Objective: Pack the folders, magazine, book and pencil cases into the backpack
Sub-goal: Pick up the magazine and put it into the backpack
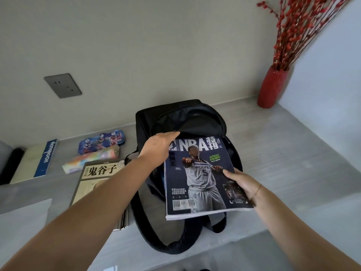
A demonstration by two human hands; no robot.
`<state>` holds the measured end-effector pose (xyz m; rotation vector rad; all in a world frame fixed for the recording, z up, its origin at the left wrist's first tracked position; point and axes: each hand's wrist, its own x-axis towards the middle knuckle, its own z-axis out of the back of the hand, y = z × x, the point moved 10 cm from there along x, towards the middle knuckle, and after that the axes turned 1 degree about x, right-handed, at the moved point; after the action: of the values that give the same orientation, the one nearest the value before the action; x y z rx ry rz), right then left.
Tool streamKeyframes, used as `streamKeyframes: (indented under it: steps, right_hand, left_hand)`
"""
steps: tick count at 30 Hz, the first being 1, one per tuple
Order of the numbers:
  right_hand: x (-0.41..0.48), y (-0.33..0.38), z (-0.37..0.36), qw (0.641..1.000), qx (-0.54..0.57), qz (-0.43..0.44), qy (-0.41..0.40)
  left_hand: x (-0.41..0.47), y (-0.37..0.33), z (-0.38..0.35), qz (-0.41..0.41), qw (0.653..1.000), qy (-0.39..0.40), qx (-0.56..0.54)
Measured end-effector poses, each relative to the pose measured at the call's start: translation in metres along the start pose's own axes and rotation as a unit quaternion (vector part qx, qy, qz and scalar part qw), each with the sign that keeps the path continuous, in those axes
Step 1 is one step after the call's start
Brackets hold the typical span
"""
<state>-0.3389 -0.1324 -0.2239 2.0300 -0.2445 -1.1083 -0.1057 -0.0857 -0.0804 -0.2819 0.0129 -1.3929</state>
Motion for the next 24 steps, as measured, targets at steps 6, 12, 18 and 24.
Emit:
streamKeyframes:
  steps: [6, 12, 18, 24]
  right_hand:
    - [0.046, 0.044, -0.012, 0.994, -0.105, -0.002, -0.017]
    - [0.084, 0.082, -0.013, 0.910, -0.370, 0.081, -0.170]
    - [0.063, 0.059, 0.007, 0.889, -0.410, 0.020, -0.204]
    - [0.026, 0.000, 0.009, 0.964, -0.237, -0.037, -0.118]
  left_hand:
    - [-0.007, 0.005, -0.007, -0.003, 1.000, 0.012, 0.009]
    - [-0.014, 0.013, -0.044, 0.012, 0.997, 0.079, 0.012]
    - [-0.012, 0.019, -0.046, 0.017, 0.998, 0.054, 0.017]
    - [-0.012, 0.008, -0.061, -0.009, 0.988, 0.066, 0.142]
